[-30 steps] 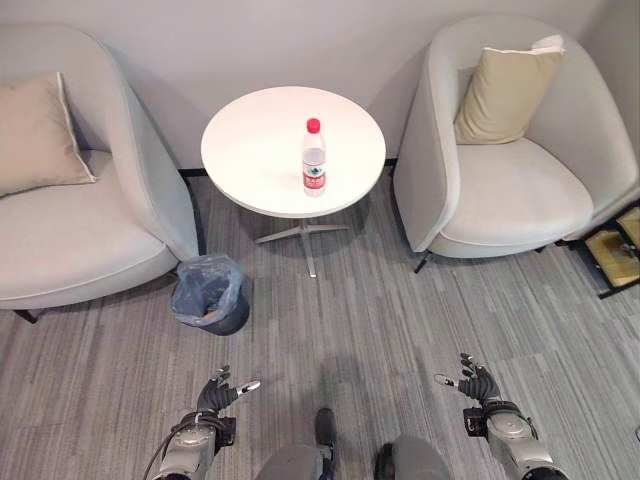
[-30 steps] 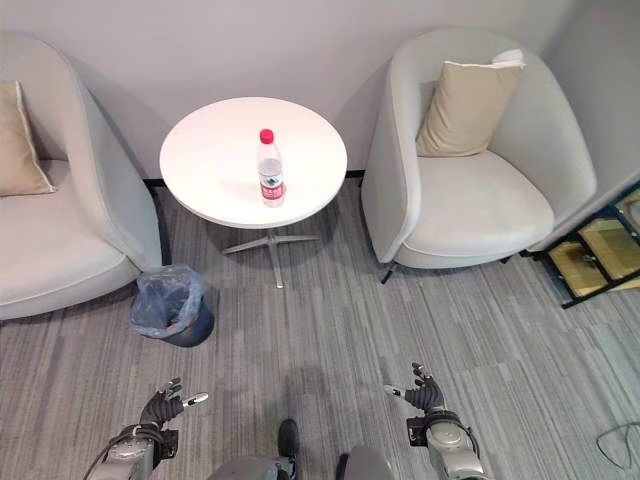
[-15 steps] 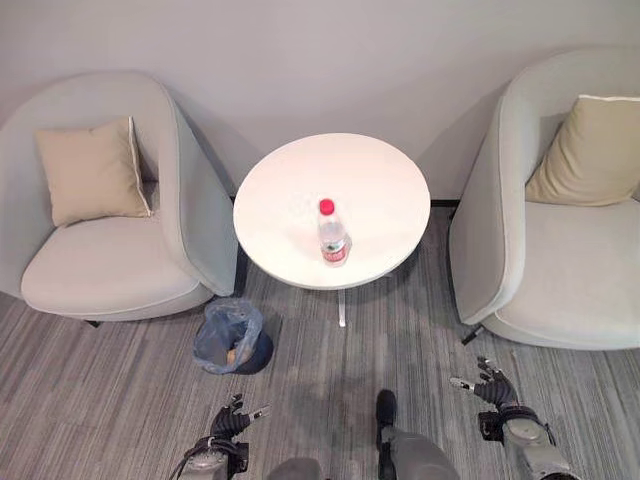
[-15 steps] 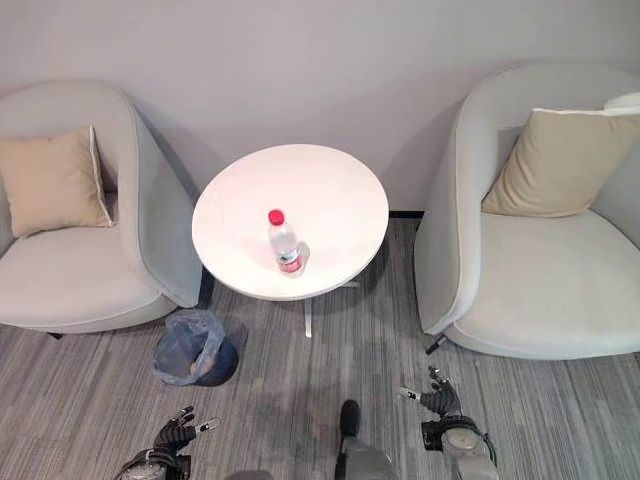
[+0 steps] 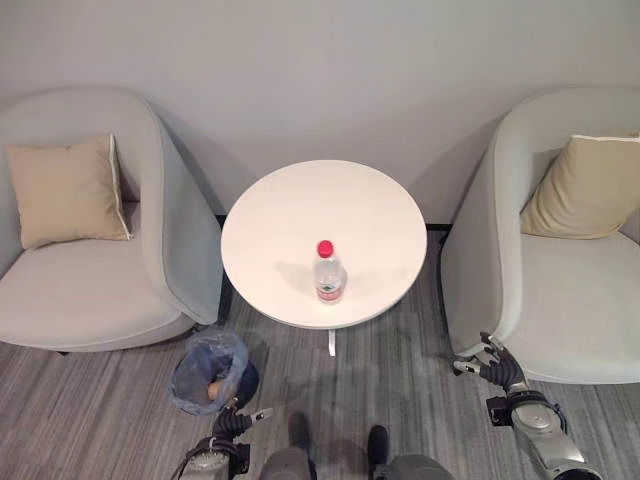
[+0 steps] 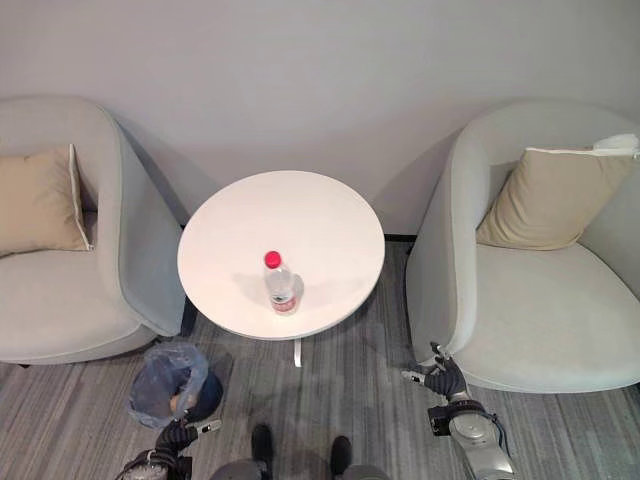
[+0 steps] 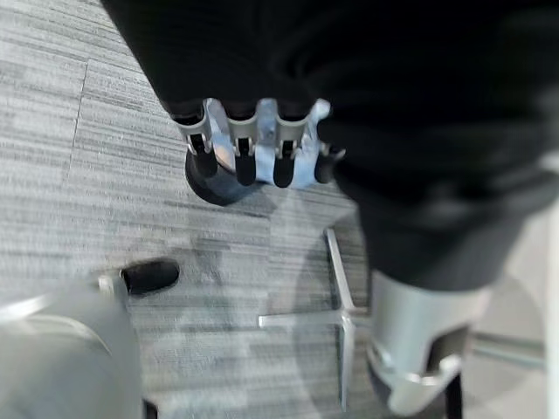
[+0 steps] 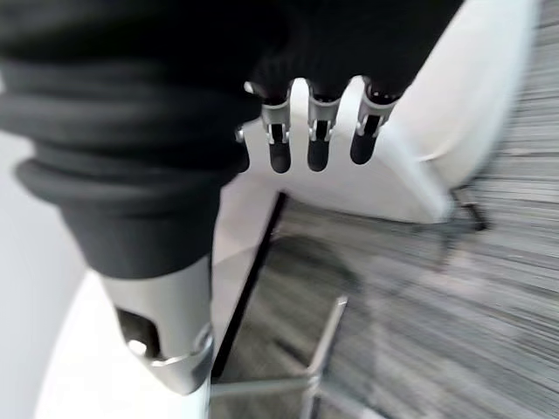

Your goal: Gather garbage on tea table into small bin, then transfer packed bag to large trash can.

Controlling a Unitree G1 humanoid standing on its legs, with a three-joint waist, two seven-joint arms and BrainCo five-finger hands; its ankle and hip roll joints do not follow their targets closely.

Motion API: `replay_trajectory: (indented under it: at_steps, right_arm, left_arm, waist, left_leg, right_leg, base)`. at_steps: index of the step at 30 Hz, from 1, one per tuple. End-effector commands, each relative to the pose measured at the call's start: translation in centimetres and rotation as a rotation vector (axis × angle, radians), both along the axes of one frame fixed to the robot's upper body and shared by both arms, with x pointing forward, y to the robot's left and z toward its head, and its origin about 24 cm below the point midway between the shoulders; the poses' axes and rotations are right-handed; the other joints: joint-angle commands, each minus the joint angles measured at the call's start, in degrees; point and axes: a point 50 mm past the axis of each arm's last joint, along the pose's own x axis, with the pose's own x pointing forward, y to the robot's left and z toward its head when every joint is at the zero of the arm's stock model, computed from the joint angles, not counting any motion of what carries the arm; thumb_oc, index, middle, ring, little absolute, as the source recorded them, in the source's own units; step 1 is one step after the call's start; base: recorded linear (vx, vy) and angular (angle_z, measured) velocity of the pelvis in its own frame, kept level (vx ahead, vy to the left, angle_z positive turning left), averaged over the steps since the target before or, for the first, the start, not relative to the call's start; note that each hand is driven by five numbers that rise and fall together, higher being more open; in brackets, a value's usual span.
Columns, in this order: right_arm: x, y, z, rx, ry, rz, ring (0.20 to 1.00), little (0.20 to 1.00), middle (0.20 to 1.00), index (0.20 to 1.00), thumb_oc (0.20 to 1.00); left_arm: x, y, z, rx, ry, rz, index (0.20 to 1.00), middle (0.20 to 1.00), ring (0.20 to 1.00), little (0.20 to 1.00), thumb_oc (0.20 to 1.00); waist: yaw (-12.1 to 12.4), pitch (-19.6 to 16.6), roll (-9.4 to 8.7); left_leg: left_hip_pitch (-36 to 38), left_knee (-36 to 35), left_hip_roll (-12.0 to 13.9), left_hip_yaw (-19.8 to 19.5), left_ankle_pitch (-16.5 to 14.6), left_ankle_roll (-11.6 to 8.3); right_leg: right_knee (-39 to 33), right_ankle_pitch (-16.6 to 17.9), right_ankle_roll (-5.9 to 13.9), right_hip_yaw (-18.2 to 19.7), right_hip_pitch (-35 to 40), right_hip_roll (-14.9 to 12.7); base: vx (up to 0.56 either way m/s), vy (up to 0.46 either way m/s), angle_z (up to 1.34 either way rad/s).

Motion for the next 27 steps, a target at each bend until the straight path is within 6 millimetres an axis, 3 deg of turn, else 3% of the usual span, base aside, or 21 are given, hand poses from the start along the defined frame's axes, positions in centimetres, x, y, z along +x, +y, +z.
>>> replay_trajectory:
  at_steps: [1, 6, 12, 27]
  right_arm:
    - [1.7, 0.3, 2.7, -0.076, -0.114, 0.115, 1.000, 1.000, 1.000, 1.000, 1.000]
    - [3.7, 2.6, 6.1, -0.101, -0.244, 0.271, 1.000, 1.000, 1.000, 1.000, 1.000]
    - [5.4, 4.6, 7.6, -0.108, -0.302, 0.367, 1.000, 1.000, 1.000, 1.000, 1.000]
    - [7.8, 6.6, 7.2, -0.120, -0.267, 0.401, 1.000, 1.000, 1.000, 1.000, 1.000]
  left_arm:
    - [0.7, 3.0, 1.4, 0.102, -0.053, -0.014, 1.000, 1.000, 1.000, 1.000, 1.000]
    - [0.5, 4.3, 1.9, 0.132, -0.067, 0.016, 1.000, 1.000, 1.000, 1.000, 1.000]
    - [-0.2, 3.9, 1.5, 0.116, -0.043, -0.010, 1.000, 1.000, 1.000, 1.000, 1.000]
    - [-1.1, 2.8, 1.0, 0.087, -0.012, -0.069, 1.000, 1.000, 1.000, 1.000, 1.000]
  waist:
    - [2.3, -2.0, -1.49]
    - [3.5, -3.5, -1.76]
    - [4.8, -4.6, -1.66]
    - [8.3, -3.5, -0.99]
  left_leg:
    - [-2.3, 6.7, -1.1, -0.4, -6.7, -1.67]
    - [-0.8, 5.6, -1.7, 0.5, -7.7, -0.67]
    - [0.6, 4.4, -2.2, 0.3, -8.1, -0.42]
    - [-0.1, 2.0, -2.6, -2.3, -6.8, -0.73]
  right_leg:
    - [5.4, -5.4, 5.44, 1.5, -2.5, -5.3]
    - [4.8, -4.5, 6.54, 2.1, -2.6, -6.4]
    - [2.6, -4.2, 6.81, 1.4, -1.3, -6.8]
    - [0.0, -3.8, 6.99, -1.4, -0.7, -6.8]
  base:
    - [0.13, 0.187, 0.00]
    - [0.07, 0.088, -0.12]
    - [0.07, 0.018, -0.01]
    - [0.04, -0.007, 0.09]
